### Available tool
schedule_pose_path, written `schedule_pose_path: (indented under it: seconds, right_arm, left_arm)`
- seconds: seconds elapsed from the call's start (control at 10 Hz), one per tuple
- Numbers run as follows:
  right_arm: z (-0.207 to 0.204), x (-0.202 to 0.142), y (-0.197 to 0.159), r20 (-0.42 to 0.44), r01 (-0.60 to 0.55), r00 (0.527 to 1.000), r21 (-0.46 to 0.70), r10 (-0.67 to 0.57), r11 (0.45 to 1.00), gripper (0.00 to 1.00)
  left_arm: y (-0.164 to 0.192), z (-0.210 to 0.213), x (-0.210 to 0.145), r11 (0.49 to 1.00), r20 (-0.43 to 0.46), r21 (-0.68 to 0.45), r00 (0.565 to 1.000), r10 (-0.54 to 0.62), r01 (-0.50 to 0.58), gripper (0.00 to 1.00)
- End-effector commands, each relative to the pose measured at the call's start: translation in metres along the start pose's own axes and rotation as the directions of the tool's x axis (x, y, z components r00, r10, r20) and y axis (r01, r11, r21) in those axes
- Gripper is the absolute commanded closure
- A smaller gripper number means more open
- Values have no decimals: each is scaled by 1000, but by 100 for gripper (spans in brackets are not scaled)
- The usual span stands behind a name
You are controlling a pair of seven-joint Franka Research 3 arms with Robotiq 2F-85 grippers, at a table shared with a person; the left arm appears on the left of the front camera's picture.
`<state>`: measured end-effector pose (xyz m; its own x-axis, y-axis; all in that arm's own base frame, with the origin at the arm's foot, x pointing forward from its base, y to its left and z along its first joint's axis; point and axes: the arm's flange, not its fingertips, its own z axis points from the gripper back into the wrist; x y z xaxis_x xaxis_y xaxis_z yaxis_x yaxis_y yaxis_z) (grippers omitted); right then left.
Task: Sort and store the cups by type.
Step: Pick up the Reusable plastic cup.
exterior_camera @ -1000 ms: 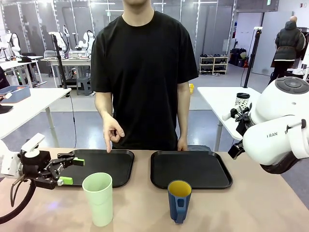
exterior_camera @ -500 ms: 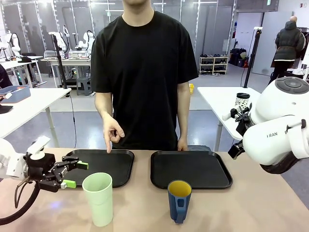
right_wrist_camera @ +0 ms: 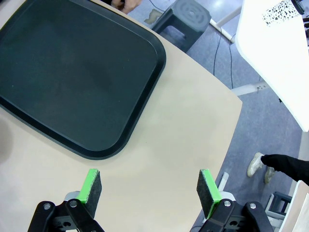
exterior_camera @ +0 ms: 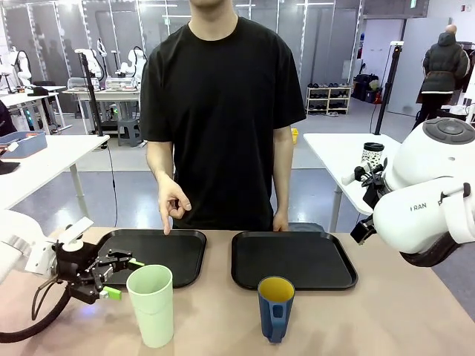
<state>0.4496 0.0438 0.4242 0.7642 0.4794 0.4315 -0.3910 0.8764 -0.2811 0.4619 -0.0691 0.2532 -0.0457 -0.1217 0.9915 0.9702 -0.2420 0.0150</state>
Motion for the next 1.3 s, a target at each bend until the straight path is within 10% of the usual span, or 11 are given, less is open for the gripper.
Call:
schedule_pose_path:
  seconds: [0.0, 1.2]
  right_arm:
    - [-1, 0, 0, 4, -3, 1000, -1, 3, 1000, 0]
    - [-1, 0, 0, 4, -3, 1000, -1, 3, 1000, 0]
  left_arm:
    - [7, -8, -5, 1000, 0, -28, 1000, -11, 11, 0]
    - [5, -56, -31, 985, 35, -174, 999, 10, -3, 0]
